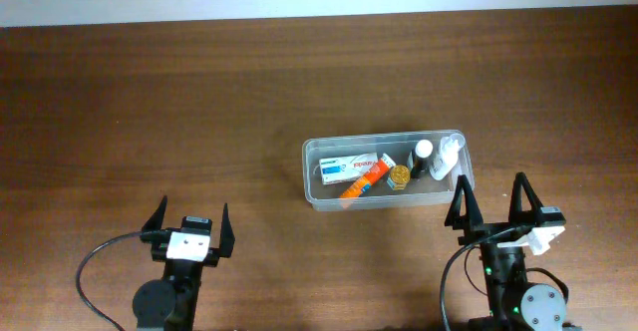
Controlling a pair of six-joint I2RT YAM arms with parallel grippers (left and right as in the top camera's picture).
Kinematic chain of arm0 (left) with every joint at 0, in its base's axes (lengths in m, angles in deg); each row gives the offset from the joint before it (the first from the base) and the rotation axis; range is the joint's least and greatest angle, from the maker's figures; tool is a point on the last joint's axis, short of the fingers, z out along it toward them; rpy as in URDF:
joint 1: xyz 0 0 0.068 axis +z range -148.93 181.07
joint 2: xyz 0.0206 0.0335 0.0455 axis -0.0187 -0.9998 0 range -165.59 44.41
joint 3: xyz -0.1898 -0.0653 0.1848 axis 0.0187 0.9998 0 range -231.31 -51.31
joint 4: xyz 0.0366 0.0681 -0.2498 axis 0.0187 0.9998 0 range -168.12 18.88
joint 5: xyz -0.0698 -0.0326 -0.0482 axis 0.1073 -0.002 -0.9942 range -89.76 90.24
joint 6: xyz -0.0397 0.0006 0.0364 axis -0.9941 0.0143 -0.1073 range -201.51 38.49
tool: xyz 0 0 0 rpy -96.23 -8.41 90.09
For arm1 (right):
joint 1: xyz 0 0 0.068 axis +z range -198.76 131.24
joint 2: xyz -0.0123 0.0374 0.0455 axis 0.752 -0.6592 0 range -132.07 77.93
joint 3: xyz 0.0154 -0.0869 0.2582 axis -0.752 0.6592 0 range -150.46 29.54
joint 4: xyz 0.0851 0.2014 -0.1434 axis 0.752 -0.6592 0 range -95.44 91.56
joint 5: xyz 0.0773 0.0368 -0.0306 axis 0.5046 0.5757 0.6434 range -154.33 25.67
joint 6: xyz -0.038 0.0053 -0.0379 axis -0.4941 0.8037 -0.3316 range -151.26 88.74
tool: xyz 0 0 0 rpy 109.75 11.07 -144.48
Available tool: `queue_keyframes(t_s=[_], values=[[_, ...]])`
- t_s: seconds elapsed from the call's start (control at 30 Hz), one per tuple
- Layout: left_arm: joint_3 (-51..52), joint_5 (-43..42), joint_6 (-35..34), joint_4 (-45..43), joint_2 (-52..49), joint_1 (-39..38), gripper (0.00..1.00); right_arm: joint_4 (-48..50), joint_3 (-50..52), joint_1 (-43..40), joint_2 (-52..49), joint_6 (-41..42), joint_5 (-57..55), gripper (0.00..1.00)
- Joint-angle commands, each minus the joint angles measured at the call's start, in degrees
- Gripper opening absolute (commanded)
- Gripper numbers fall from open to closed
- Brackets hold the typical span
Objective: Pack container
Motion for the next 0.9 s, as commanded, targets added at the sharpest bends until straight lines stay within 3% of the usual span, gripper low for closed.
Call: queue_keyframes(t_s=[0.0, 0.73, 0.87], values=[[0.3, -0.7, 0.1, -0.2, 0.5, 0.3, 0.99, 1.7, 2.6, 0.6, 0.7, -0.6, 0.1, 0.98], [0.3, -0.7, 0.1, -0.2, 0.5, 0.3, 0.99, 1.0, 4.9, 0.5, 0.7, -0.7, -1.2, 0.98], [0.3, -0.7, 0.1, -0.2, 0.5, 0.3, 0.99, 6.4, 4.9, 0.5, 0.7, -0.2, -1.2, 0.98]])
